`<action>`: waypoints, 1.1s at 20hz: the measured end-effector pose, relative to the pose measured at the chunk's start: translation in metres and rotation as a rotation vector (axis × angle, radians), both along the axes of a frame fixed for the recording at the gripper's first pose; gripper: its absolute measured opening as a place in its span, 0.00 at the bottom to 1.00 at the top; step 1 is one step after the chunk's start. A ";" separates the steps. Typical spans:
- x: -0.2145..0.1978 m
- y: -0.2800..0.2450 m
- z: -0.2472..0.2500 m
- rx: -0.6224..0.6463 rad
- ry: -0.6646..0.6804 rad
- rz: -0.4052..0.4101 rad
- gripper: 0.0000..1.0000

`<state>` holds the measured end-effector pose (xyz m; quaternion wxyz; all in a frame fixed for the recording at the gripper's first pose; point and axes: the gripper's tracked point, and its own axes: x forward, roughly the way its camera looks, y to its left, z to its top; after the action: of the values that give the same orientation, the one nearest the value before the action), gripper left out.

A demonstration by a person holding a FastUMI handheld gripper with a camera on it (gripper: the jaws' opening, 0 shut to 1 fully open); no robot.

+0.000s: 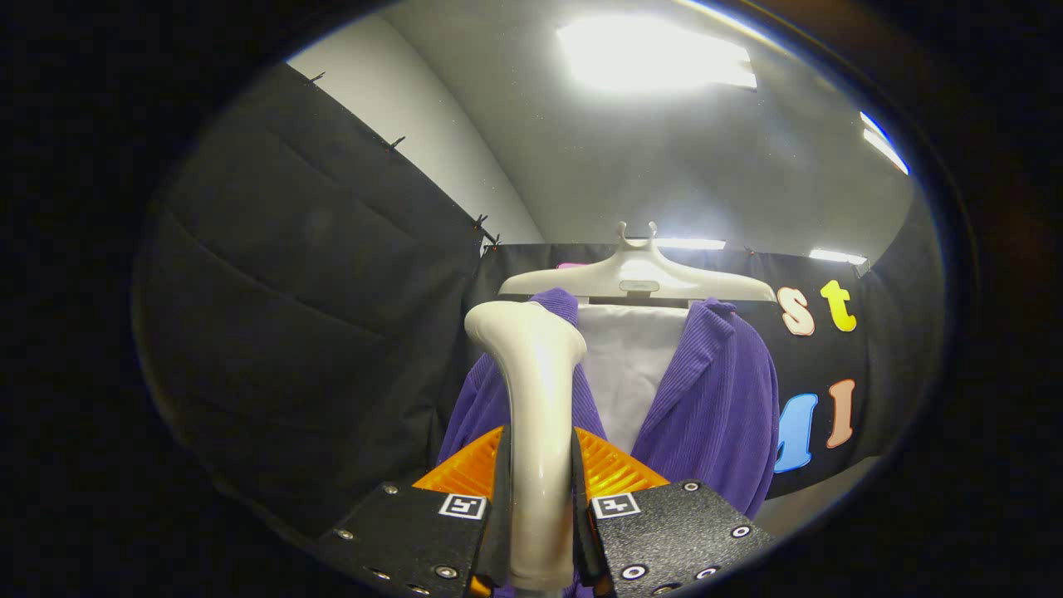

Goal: Iron the clothes twice with a garment steamer, once on the left side and once on the right side.

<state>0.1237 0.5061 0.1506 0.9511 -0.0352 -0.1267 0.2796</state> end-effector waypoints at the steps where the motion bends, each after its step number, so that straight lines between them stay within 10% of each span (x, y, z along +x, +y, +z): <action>1: 0.001 0.000 -0.008 -0.010 0.008 -0.004 0.32; 22: -0.025 -0.031 -0.117 -0.130 0.137 0.065 0.32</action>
<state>0.0988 0.4753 0.0339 0.9437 -0.0734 -0.0440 0.3195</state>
